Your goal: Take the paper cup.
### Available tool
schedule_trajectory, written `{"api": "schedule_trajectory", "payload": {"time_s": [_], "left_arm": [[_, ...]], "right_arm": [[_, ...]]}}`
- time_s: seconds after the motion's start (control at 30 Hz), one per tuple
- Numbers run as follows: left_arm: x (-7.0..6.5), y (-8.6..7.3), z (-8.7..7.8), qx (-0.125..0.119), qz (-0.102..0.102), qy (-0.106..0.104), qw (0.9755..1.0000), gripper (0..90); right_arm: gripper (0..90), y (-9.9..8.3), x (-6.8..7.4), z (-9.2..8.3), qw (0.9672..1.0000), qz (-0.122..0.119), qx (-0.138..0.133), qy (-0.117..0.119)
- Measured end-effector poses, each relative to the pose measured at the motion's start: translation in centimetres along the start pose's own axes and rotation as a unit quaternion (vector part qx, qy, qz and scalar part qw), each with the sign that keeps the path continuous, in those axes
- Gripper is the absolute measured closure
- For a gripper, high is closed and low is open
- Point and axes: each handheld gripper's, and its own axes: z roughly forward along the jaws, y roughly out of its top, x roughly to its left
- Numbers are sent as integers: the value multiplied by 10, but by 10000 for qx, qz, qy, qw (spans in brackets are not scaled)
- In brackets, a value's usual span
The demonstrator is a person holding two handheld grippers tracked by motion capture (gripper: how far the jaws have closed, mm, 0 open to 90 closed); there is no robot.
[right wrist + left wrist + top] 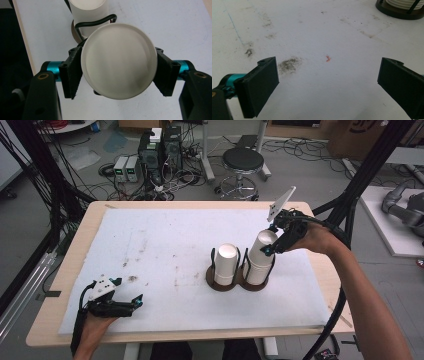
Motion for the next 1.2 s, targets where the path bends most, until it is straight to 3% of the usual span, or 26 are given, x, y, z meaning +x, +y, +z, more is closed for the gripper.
{"api": "schedule_trajectory", "payload": {"time_s": [1.2], "left_arm": [[0, 0, 1, 34, 12, -18, 10000, 33]], "right_arm": [[343, 16, 5, -30, 9997, -87, -156, -150]]}}
